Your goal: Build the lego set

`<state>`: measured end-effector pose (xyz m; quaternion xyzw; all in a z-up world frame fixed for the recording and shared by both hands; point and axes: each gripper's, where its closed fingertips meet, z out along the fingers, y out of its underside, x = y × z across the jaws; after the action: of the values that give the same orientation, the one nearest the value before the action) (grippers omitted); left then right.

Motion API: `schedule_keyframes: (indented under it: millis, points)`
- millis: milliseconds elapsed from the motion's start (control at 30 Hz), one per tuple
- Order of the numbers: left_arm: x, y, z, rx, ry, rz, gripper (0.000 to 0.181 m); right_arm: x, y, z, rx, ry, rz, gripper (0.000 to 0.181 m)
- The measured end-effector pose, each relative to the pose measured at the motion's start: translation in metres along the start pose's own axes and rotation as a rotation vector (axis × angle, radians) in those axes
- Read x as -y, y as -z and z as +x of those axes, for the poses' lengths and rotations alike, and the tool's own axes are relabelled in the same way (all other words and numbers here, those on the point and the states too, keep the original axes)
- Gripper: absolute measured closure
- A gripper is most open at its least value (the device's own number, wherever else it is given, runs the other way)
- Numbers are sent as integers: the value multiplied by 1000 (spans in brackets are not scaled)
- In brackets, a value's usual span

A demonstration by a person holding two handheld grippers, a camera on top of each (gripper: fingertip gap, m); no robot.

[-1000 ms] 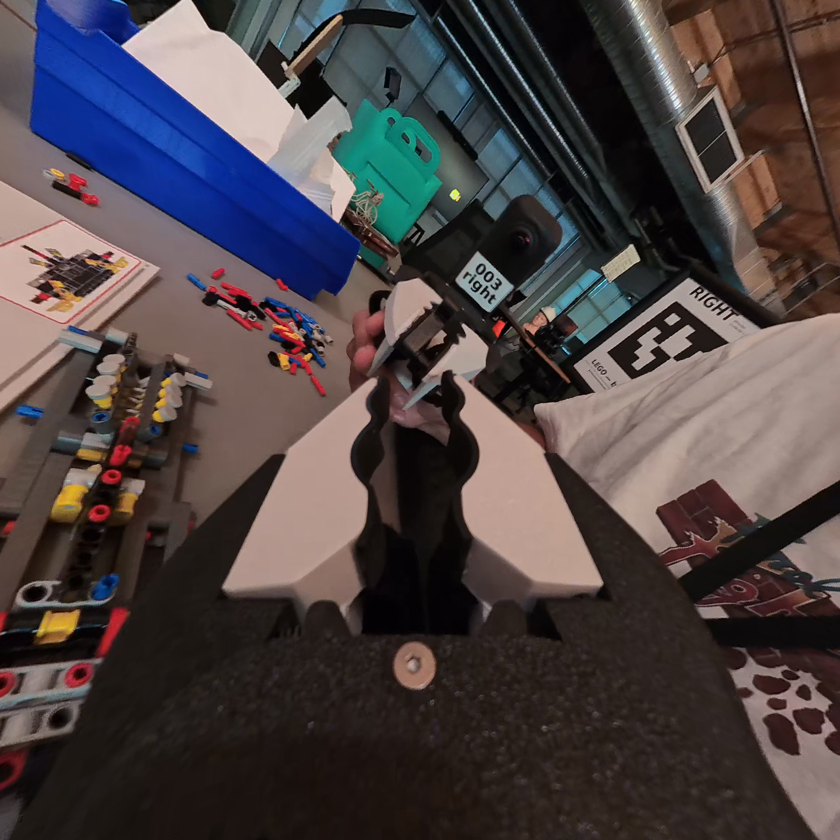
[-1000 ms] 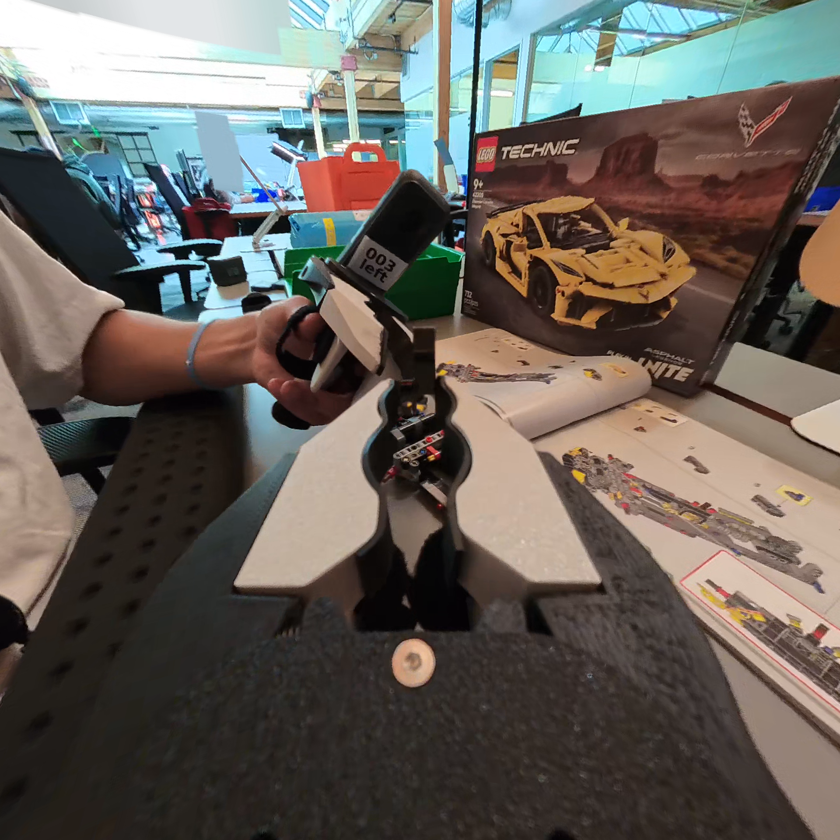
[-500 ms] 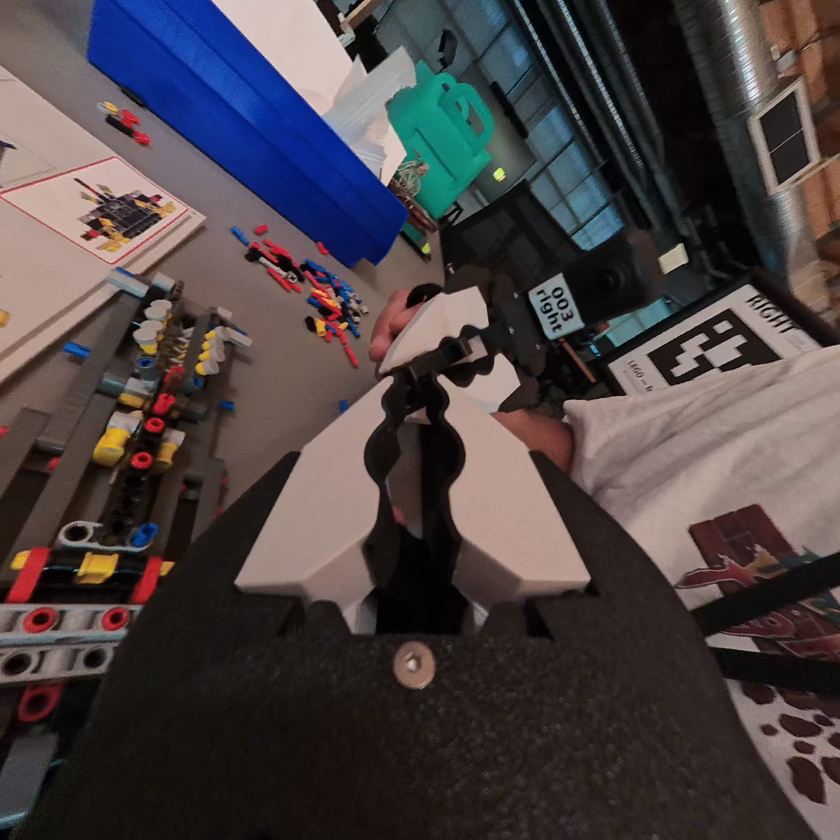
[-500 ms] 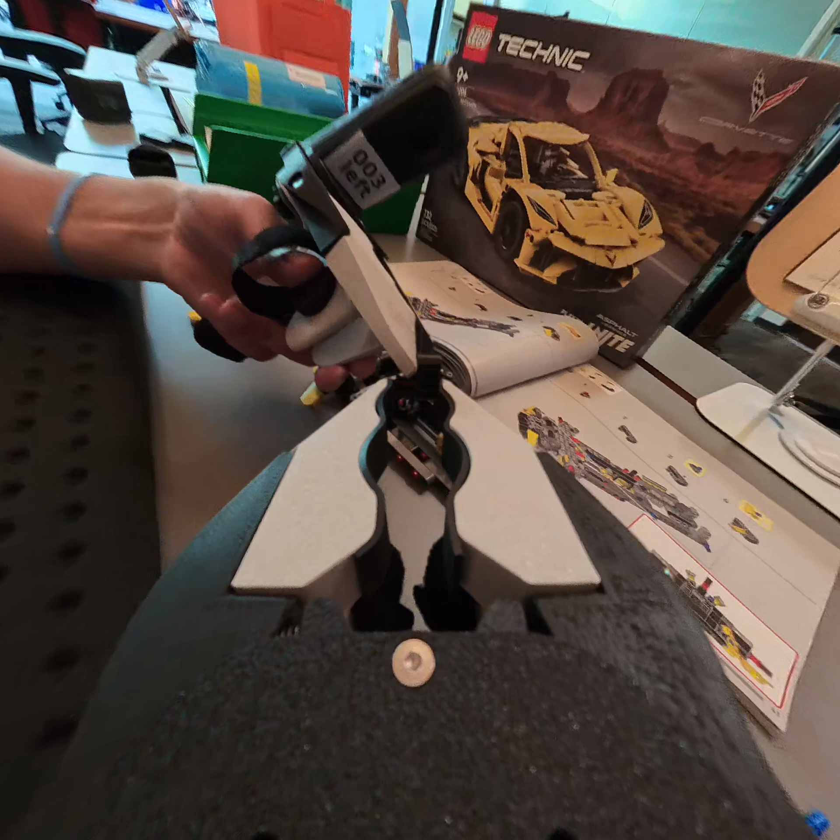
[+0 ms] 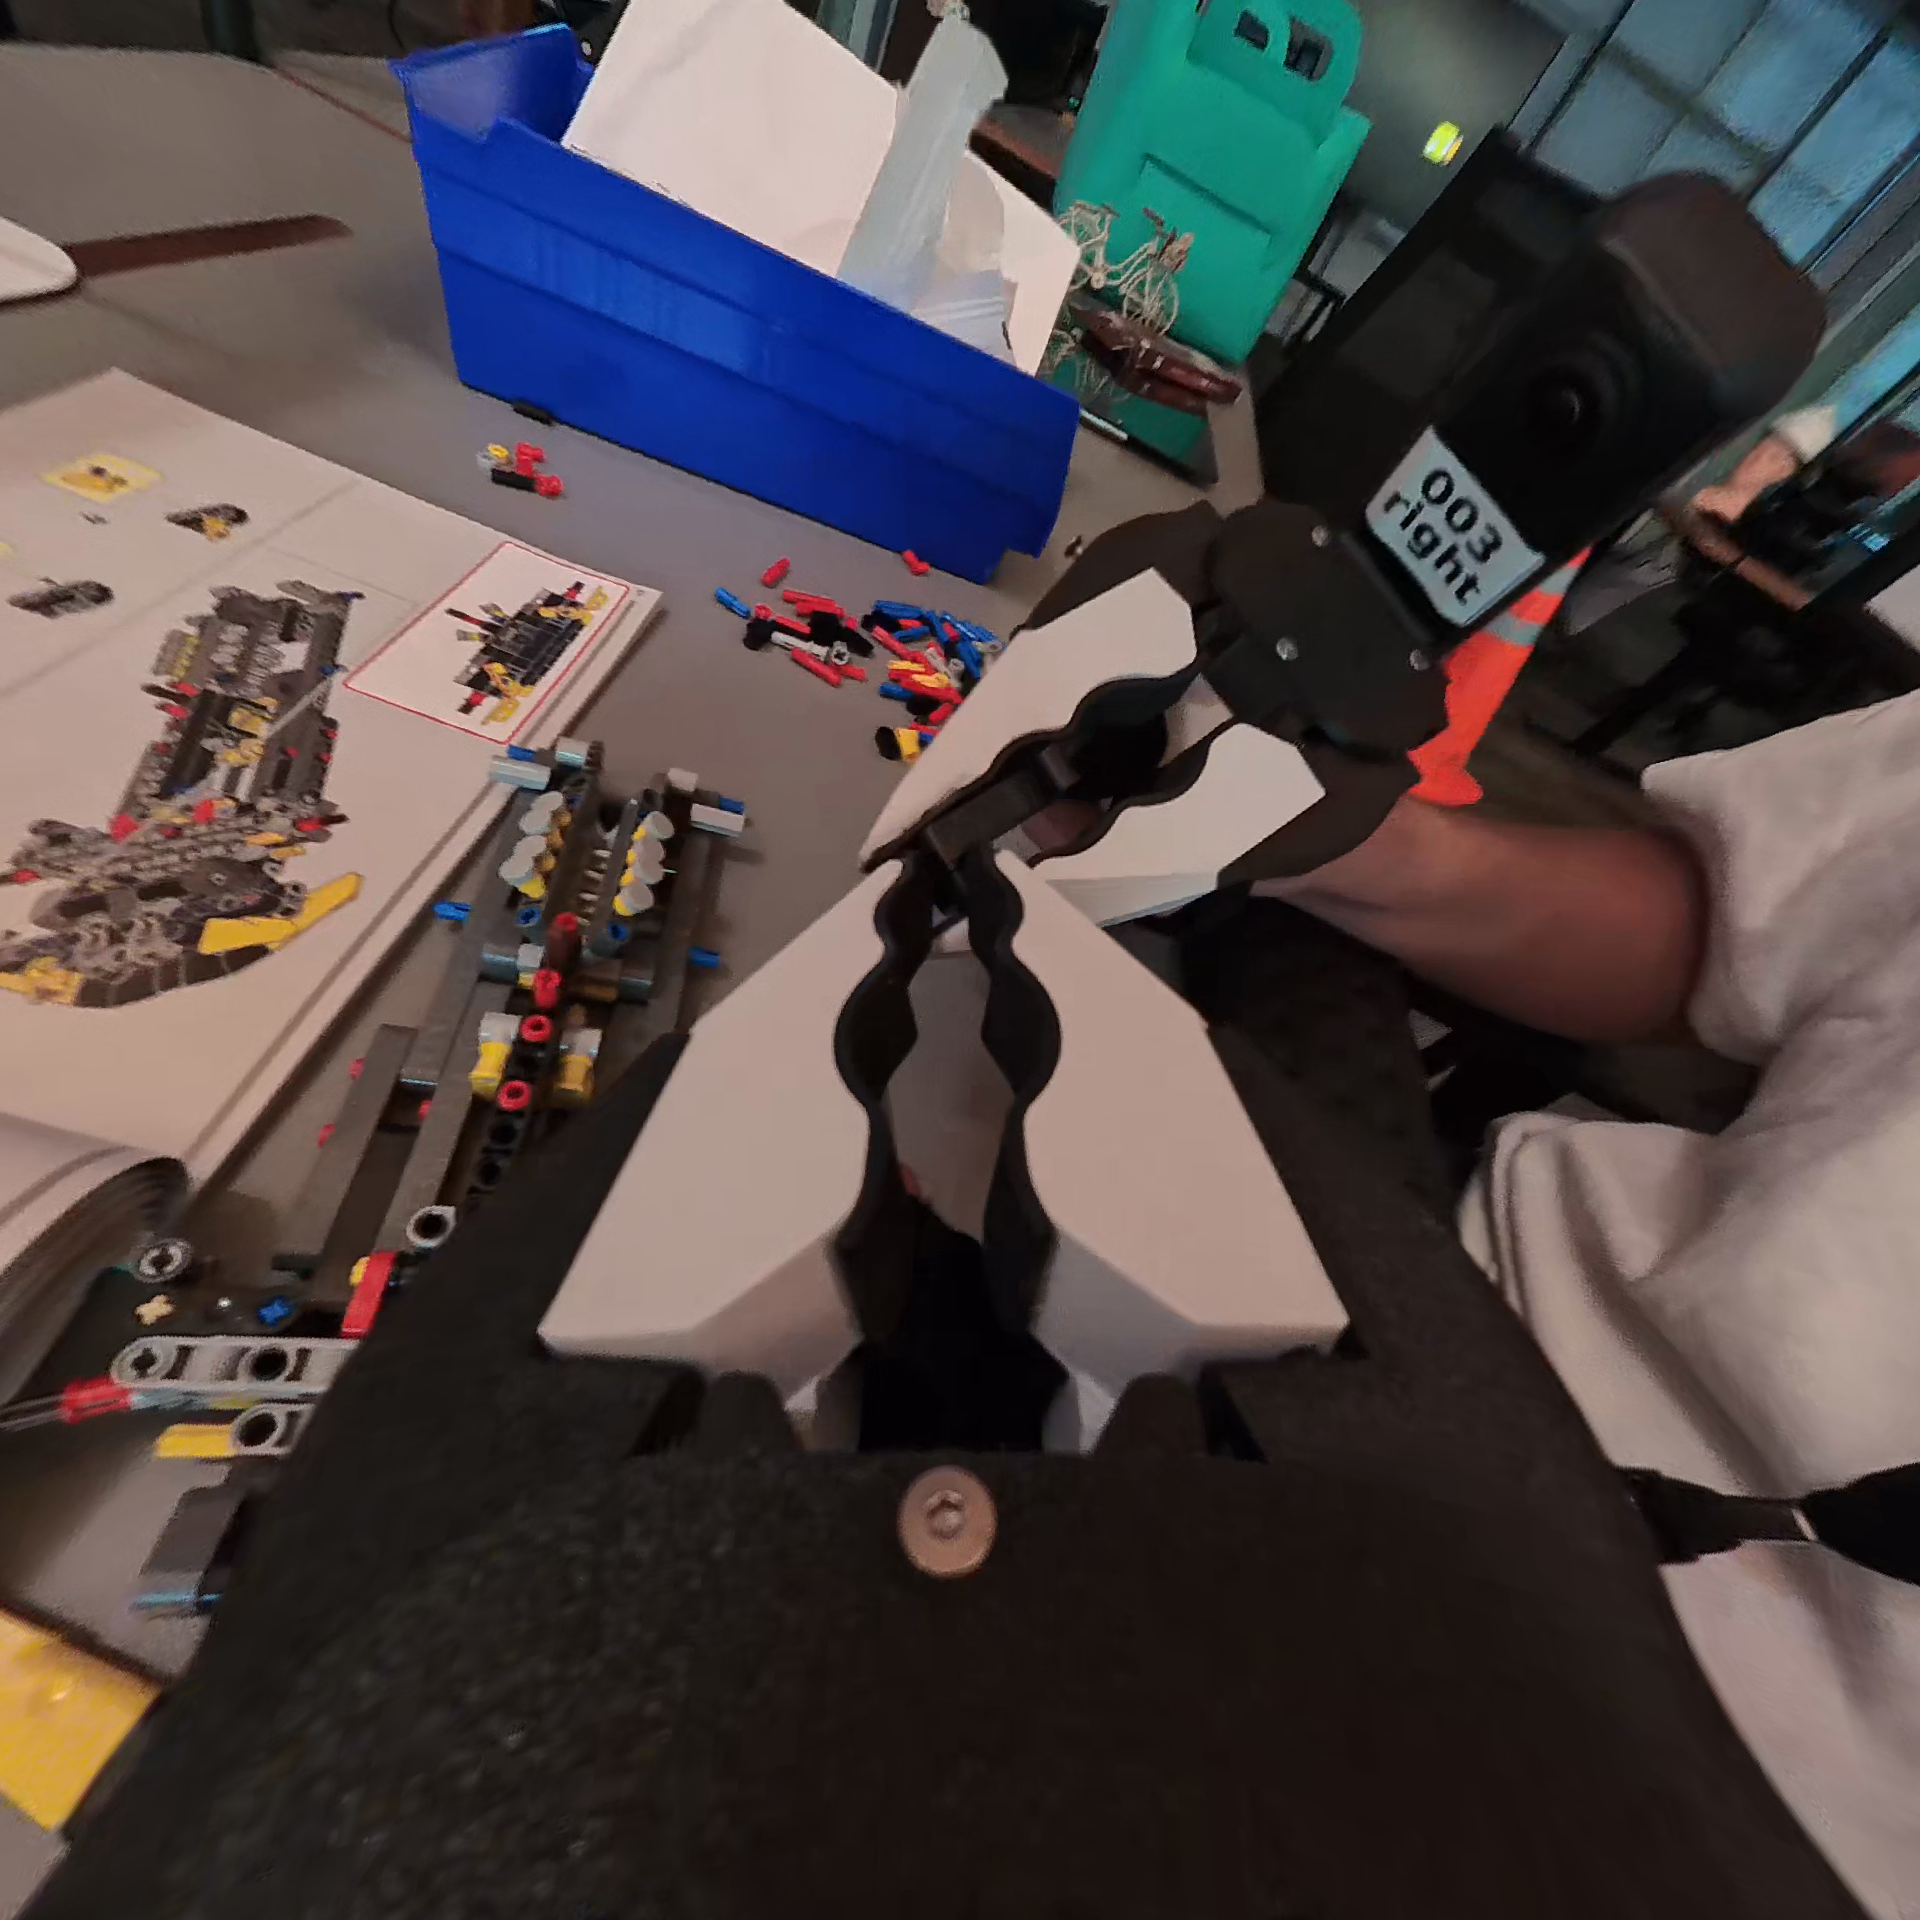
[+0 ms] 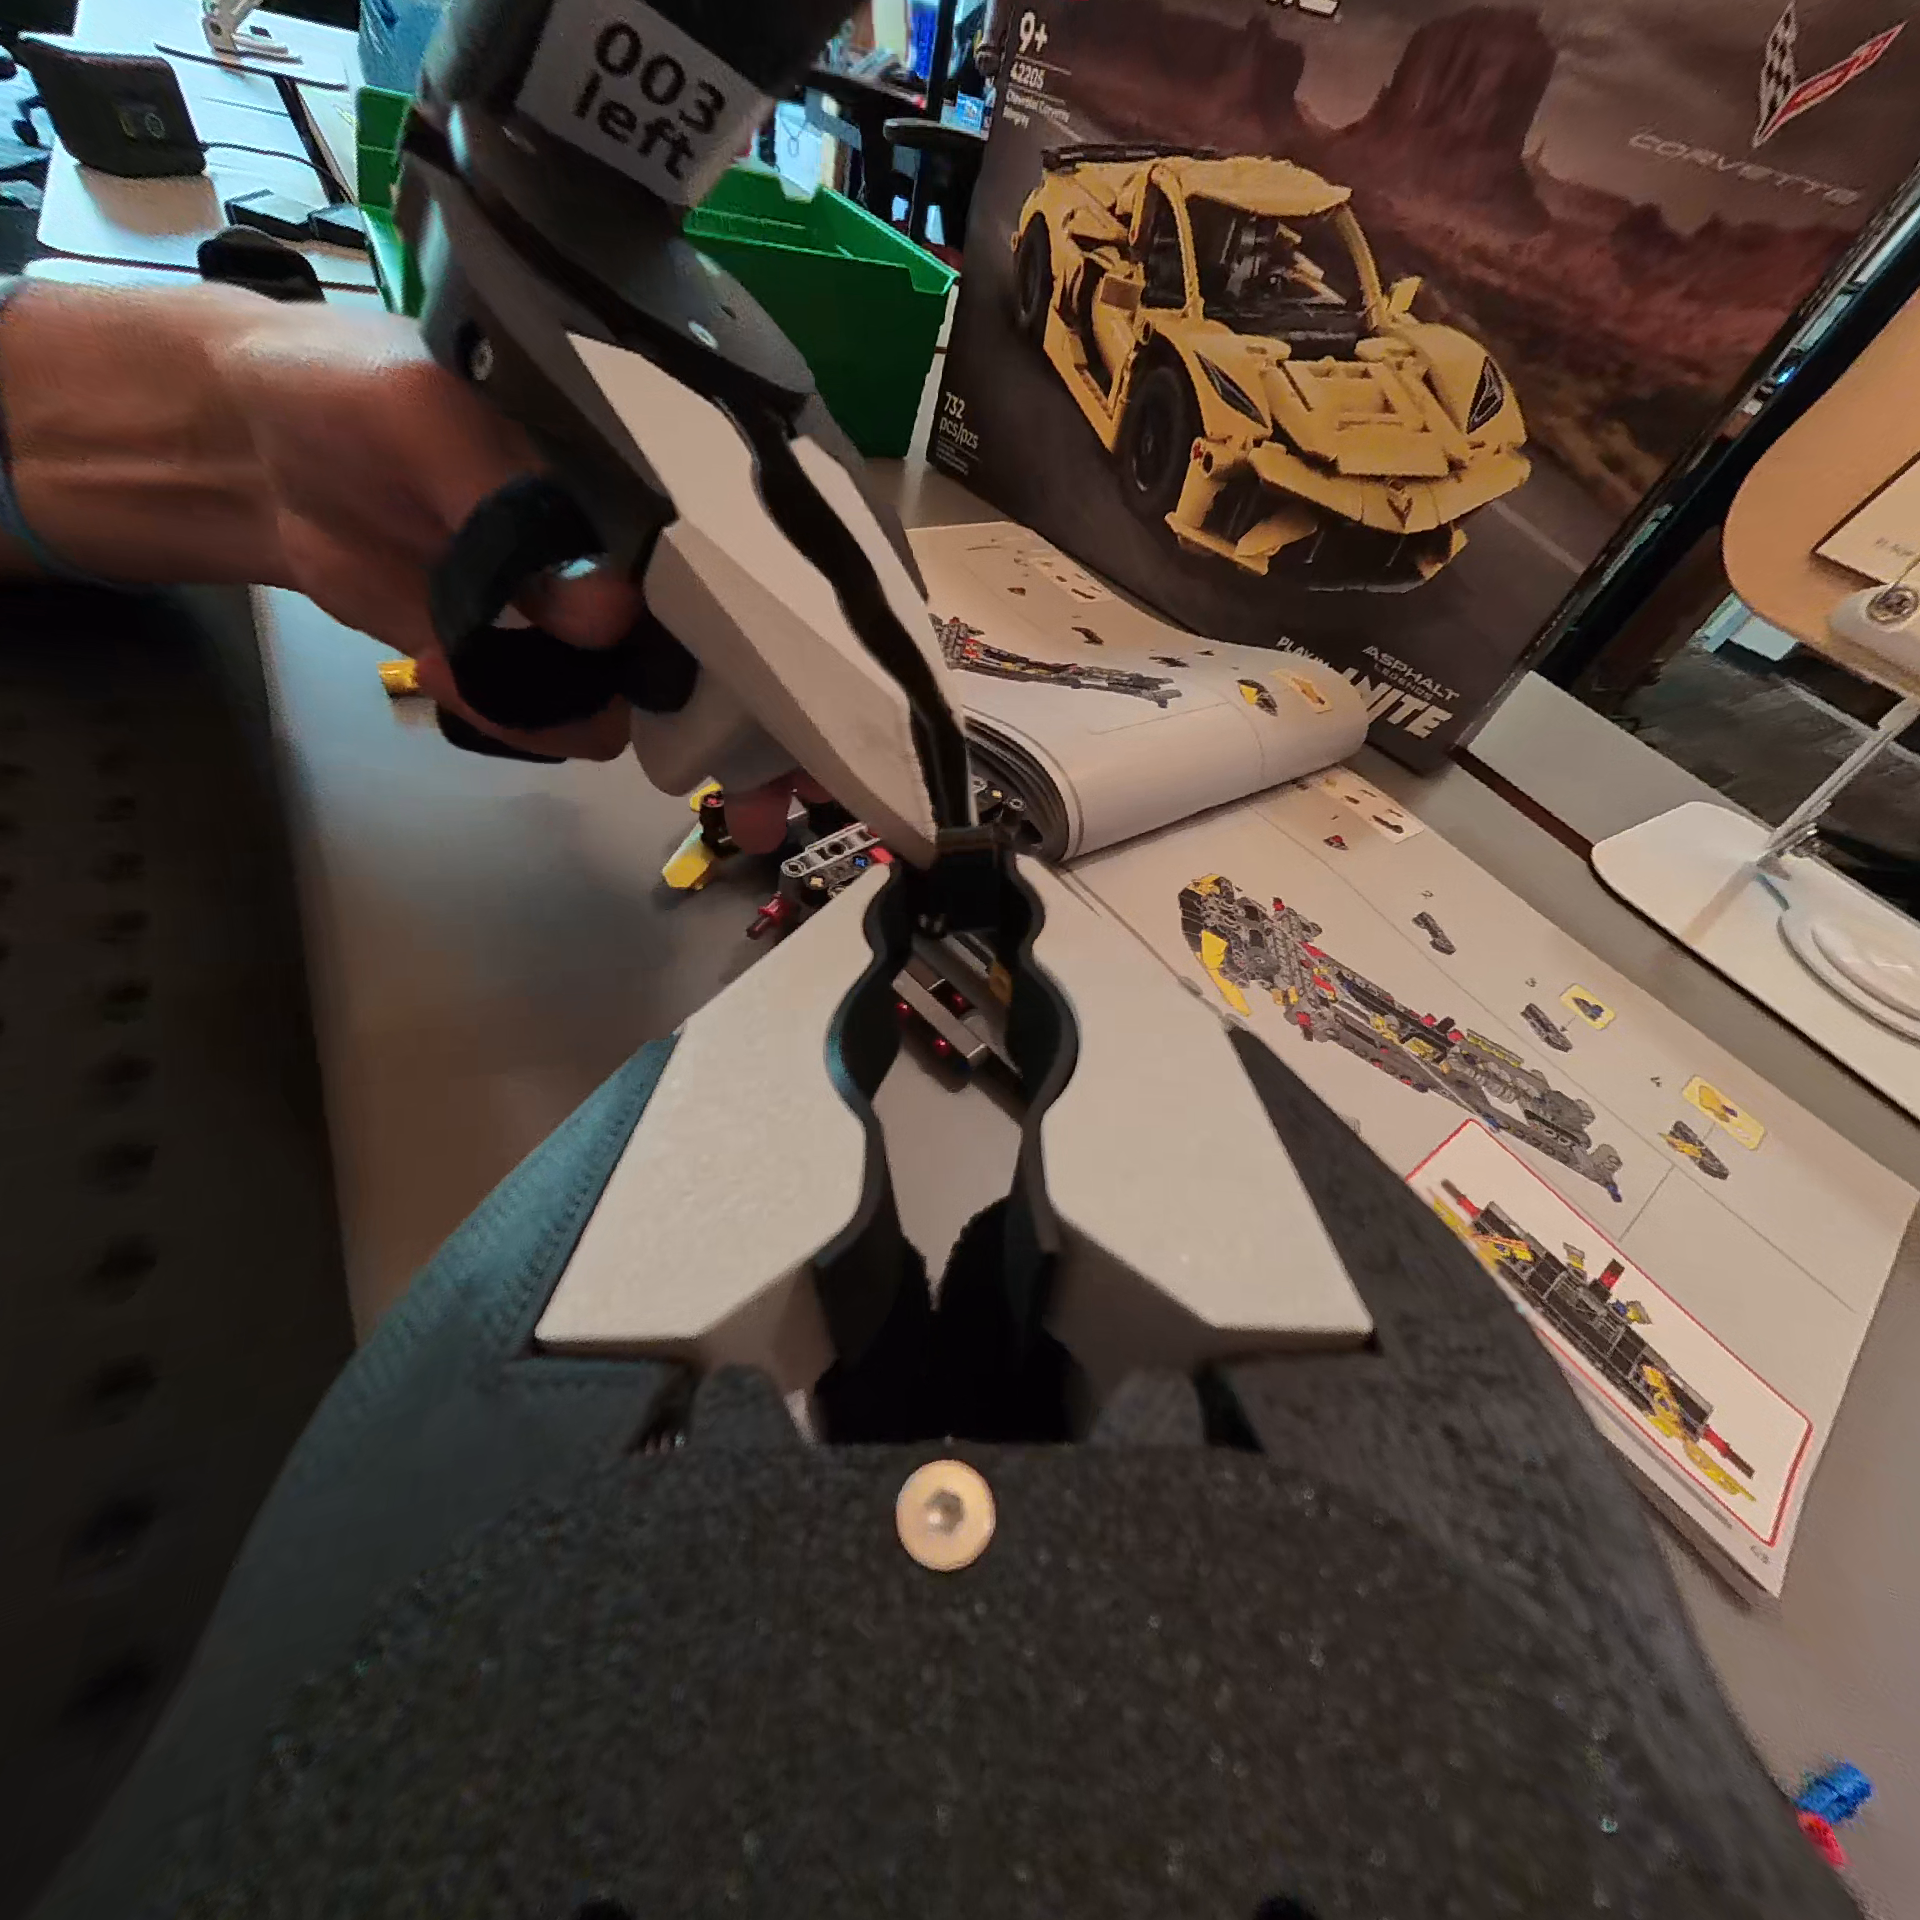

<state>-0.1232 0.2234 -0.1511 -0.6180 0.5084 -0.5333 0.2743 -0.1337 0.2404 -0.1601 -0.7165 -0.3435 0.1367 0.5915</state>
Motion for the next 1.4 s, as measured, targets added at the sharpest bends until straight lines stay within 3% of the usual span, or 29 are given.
schedule_keyframes:
  millis: [167,367,433,533,600,700,867,1033,1167,1400]
  points:
    - [7,3,7,-45,1,21,177,11,5,-3,78,-80,83,167]
    - [4,-4,11,-44,31,28,181,-2,-2,3,-61,70,2,166]
    - [9,0,4,7,-6,49,181,-3,-4,3,-75,92,-11,166]
    - [25,17,-15,31,84,131,178,5,2,7,-36,-4,50,166]
    - [30,22,-15,-47,187,162,170,24,11,0,38,-33,185,166]
    - [29,18,11,-289,337,155,156,49,22,-10,90,5,366,167]
    - [25,14,43,-514,439,125,158,55,27,-18,110,51,414,166]
    - [24,14,49,-569,476,116,168,52,24,-22,127,63,388,166]
    - [17,11,42,-497,437,77,169,44,19,-20,108,76,334,167]
    - [-2,-2,9,-145,218,-15,173,16,3,-7,-61,190,119,164]
